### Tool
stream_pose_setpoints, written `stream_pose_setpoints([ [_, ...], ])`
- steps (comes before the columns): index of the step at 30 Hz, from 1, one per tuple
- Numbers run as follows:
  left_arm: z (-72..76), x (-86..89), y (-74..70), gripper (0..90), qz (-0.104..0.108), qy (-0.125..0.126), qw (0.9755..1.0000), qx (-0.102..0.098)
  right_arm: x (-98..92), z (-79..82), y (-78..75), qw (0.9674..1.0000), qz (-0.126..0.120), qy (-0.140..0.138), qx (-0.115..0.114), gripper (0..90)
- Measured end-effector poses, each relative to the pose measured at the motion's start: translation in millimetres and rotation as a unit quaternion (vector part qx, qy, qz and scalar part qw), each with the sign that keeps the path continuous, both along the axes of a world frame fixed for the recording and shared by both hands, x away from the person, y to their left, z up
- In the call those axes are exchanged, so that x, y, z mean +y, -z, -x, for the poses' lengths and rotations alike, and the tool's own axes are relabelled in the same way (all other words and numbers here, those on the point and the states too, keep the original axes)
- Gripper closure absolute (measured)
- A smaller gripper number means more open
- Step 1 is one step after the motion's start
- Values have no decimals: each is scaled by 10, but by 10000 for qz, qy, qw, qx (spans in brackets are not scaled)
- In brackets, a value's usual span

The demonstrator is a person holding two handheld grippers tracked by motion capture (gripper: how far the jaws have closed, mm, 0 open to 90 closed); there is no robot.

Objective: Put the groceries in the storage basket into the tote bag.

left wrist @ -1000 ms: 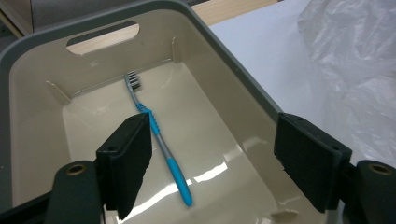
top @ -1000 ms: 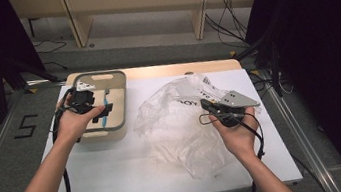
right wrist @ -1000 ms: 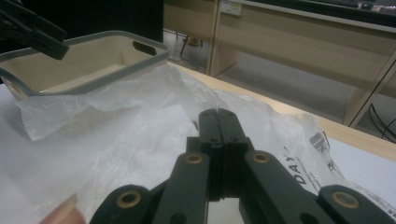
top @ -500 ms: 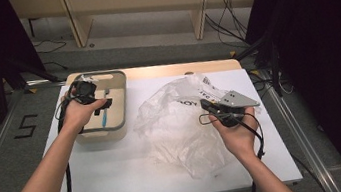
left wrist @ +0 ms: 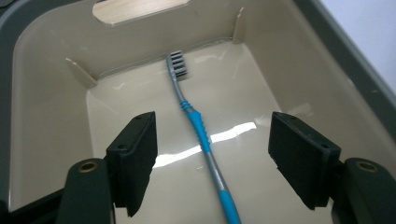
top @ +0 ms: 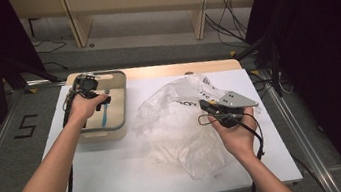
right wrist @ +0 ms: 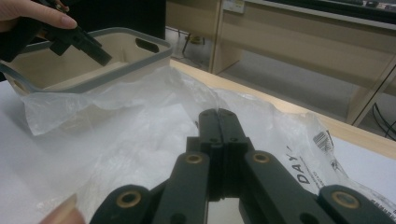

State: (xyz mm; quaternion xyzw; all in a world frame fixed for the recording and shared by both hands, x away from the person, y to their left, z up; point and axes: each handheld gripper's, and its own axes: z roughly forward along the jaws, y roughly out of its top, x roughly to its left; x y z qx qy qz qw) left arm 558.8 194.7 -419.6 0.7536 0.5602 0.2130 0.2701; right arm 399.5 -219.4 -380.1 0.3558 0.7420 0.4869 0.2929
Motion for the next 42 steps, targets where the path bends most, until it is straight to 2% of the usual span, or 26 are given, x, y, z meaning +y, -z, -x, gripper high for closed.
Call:
stream_pose_setpoints([
  [7,-95,31,118,354,22,-186,9997,161,-4,3,-3,10000,1,6,2,900],
  [9,-118,29,145,358,-3,-208,9997,155,0,3,-1,10000,10,-10,1,900],
  [12,-152,24,179,359,72,-227,9996,146,7,0,3,10000,6,-17,-1,900],
  [21,-231,-3,277,359,96,-290,9992,240,25,-2,13,10000,29,-43,13,900],
  [27,-275,-8,367,370,-22,-375,9987,341,21,1,11,10000,30,-50,19,900],
  [34,-313,-3,438,373,22,-509,9979,407,24,0,13,10000,21,-56,15,900],
  [42,-334,-28,506,412,55,-479,9977,486,26,1,12,10000,18,-65,15,900],
])
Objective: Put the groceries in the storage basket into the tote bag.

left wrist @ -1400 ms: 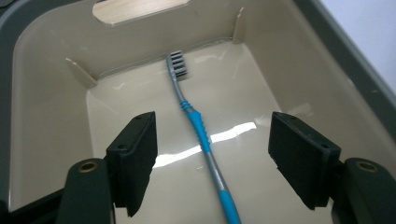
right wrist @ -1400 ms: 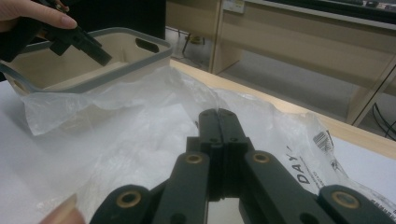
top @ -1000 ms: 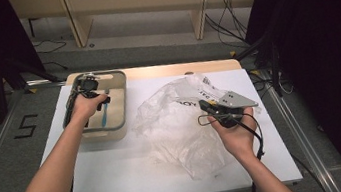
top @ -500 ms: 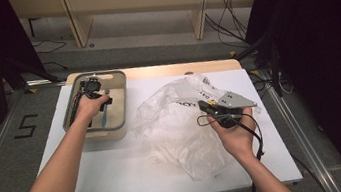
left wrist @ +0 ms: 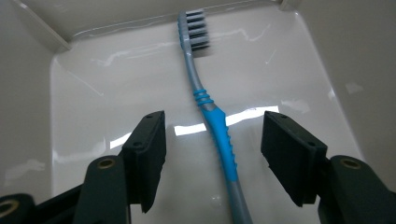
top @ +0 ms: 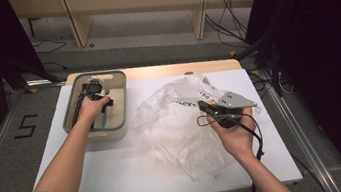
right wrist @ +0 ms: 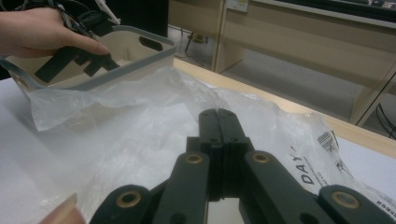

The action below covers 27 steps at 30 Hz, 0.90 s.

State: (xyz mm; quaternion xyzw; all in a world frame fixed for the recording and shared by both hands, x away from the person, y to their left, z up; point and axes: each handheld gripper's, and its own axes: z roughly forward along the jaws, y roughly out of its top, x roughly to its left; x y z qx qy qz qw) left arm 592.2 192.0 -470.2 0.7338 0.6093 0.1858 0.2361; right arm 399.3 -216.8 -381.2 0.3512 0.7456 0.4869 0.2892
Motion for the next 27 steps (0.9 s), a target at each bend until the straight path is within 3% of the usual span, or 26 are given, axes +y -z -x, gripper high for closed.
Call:
stream_pose_setpoints([
  [18,-17,-1,25,500,36,29,10000,67,13,3,4,10000,19,-23,22,900],
  [27,-21,21,12,631,38,-49,9999,102,13,5,4,10000,18,-27,15,900],
])
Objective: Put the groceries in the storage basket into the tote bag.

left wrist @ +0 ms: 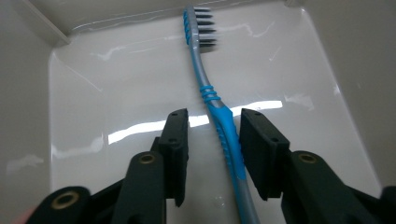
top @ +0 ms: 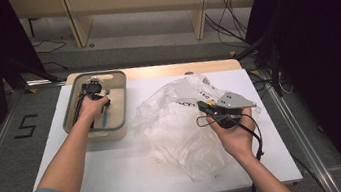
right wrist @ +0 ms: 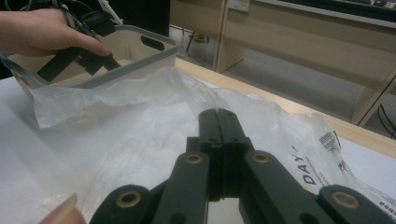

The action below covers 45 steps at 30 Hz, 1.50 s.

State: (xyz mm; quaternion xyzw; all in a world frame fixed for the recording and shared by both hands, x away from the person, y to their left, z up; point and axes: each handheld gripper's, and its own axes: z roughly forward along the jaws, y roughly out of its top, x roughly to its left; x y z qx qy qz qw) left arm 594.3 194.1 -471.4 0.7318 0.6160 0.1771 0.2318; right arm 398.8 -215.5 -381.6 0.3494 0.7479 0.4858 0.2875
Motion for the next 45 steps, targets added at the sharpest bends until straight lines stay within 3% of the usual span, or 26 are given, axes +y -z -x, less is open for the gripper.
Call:
stream_pose_setpoints([
  [14,12,-88,-8,782,-154,77,9999,15,5,3,4,10000,6,-12,5,900],
  [22,23,-99,-28,798,-277,45,9995,137,11,5,8,10000,1,-19,4,900],
  [31,40,-120,-36,813,-464,124,9988,95,12,0,14,10000,-6,-21,2,900],
  [45,45,-81,-46,815,-199,68,9997,134,15,-1,17,10000,-16,-24,10,900],
])
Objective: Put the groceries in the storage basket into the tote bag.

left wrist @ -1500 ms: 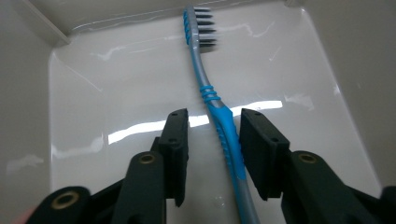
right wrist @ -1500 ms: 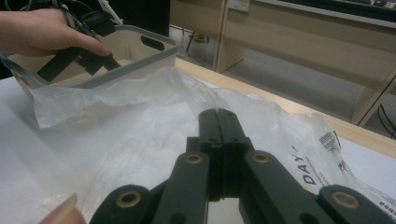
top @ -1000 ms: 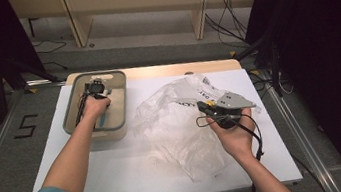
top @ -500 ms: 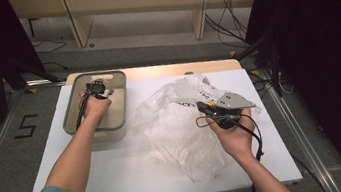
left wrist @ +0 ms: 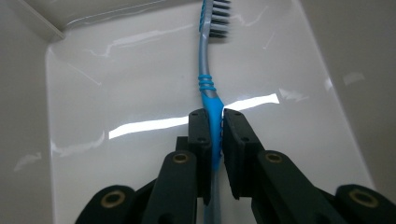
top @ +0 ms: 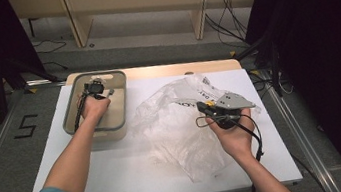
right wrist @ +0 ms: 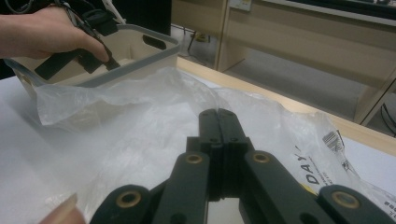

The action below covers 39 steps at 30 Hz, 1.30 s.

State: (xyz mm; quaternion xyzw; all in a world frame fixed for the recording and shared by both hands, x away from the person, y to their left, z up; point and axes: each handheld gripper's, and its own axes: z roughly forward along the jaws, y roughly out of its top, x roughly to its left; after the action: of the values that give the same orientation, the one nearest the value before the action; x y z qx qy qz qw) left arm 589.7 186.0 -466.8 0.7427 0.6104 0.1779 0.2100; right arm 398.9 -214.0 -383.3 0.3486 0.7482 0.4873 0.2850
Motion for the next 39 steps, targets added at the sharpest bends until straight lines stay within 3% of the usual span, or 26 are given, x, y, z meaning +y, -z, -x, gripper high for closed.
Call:
stream_pose_setpoints([
  [18,16,28,-29,821,165,-33,9998,-78,4,-6,22,10000,15,10,38,900],
  [39,116,100,-267,821,476,17,9971,-600,11,-1,21,10000,11,9,17,900],
])
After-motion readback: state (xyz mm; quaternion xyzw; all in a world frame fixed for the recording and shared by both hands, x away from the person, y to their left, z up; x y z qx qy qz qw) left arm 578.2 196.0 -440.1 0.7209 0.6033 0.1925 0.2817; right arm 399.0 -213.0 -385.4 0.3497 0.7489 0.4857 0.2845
